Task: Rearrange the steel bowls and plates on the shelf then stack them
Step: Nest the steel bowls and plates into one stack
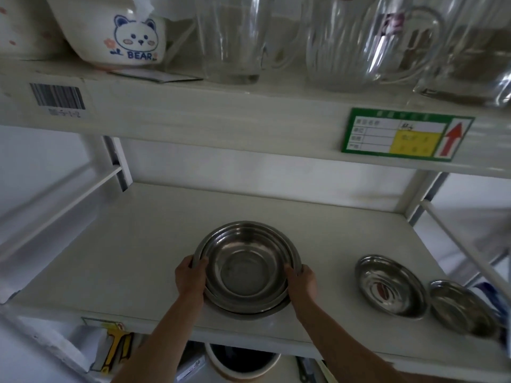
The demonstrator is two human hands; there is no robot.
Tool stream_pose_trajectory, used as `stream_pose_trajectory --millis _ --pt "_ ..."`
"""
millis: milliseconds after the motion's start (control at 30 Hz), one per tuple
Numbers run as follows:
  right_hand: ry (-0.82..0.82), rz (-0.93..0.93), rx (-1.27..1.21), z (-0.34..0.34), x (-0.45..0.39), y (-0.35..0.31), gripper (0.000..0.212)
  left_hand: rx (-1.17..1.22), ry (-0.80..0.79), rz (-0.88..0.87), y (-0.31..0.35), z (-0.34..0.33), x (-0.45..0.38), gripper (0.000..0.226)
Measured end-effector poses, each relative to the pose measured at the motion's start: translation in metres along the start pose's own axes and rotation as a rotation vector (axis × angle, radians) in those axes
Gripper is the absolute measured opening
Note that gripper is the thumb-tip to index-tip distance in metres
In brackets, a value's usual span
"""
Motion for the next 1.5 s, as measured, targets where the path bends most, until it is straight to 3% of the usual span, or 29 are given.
stream_pose_trajectory --millis 233,400,700,933,1167,1300,1500 --pt "0.058 0.014 0.005 0.022 0.000 0.005 0.027 -0.041 -0.051 0.006 -0.004 -0.022 0.000 0.017" --pt "0.051 0.017 -0.002 0.024 0.000 0.008 0.026 -0.038 -0.058 -0.020 0.000 -0.025 0.004 0.004" --pt "-0.011 -0.002 0.059 0.026 -0.008 0.009 0.039 -0.168 0.008 0.006 0.006 -0.018 0.001 0.039" --pt "0.142 0.036 0.047 0.062 -0.009 -0.001 0.046 -0.119 0.139 -0.208 0.060 -0.020 0.020 0.035" --pt "0.302 0.145 0.053 0.116 -0.008 -0.028 0.039 0.030 -0.016 -0.361 0.098 -0.084 0.069 0.023" --pt "0.323 0.136 -0.013 0.141 -0.015 -0.022 0.037 0.075 -0.236 -0.373 0.111 -0.143 0.118 0.013" --pt "0.394 0.101 -0.075 0.198 -0.011 -0.010 0.023 0.010 -0.433 -0.375 0.100 -0.213 0.178 0.006"
Point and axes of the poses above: each hand's wrist, its own x-axis away from the middle knuckle, its own z-axis out of the back of the hand, y = z × x, the point moved 10 cm from there along -x, towards the middle knuckle, and after that the axes turned 6 degrees about -x, right-handed, at the moved point
